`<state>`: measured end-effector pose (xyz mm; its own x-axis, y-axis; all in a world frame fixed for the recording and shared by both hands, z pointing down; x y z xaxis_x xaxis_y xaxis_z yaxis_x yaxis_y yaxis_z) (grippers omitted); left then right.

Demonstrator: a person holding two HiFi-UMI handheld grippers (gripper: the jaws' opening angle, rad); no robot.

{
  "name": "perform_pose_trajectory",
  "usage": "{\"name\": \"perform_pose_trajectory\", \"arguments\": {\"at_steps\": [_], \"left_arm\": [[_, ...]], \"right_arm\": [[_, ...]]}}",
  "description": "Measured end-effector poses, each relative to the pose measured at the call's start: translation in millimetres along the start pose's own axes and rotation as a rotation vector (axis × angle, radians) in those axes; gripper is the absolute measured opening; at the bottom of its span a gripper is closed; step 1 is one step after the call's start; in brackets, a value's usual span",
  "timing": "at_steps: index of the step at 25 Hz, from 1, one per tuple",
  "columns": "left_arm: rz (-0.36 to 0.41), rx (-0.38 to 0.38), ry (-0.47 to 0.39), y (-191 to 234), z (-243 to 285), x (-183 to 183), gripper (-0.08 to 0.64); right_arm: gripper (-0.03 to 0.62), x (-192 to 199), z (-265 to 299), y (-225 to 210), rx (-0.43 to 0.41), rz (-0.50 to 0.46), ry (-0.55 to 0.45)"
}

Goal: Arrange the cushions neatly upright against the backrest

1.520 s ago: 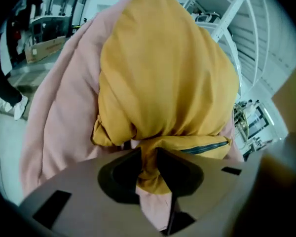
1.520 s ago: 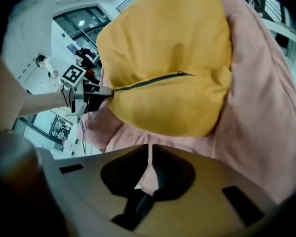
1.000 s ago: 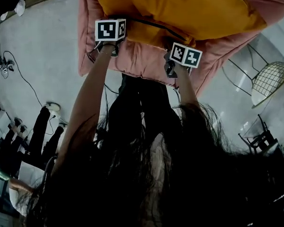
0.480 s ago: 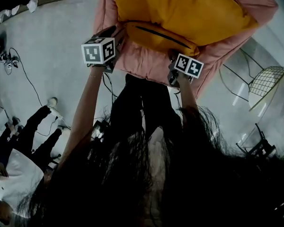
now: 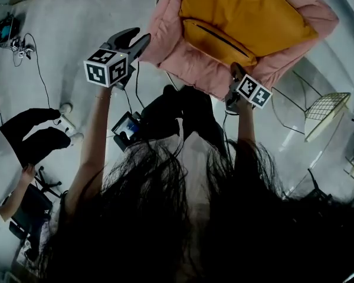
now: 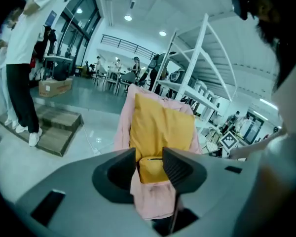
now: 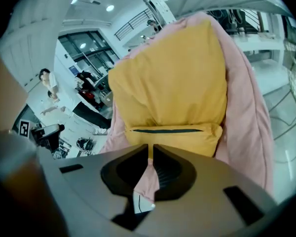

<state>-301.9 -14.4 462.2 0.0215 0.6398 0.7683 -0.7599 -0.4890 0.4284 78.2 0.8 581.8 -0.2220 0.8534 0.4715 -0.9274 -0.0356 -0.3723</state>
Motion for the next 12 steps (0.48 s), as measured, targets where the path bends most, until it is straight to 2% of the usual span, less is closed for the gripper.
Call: {"name": "perform_pose_trajectory", "arguments": {"at_steps": [6, 12], "left_arm": [[0.130, 0.082, -0.076, -44, -35, -17, 0.176], [0.209, 0.162, -0.072, -84, -29, -7, 0.152]], "right_arm": [[0.038, 0, -88, 36, -0.044, -0.135, -0.150], [0.038, 15, -153, 82, -0.109, -0.129, -0.268]]}}
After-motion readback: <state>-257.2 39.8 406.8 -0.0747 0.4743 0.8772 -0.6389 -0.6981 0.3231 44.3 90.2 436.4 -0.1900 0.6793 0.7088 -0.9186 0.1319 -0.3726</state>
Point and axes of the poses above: the fingertips, and each gripper's own axes: z forward along the fingers, y to its left, x out of its underside, the point moved 5 cm from there along -z, backward along the fingers, and after that the axes turned 9 degrees about x, right-handed, at the moved point
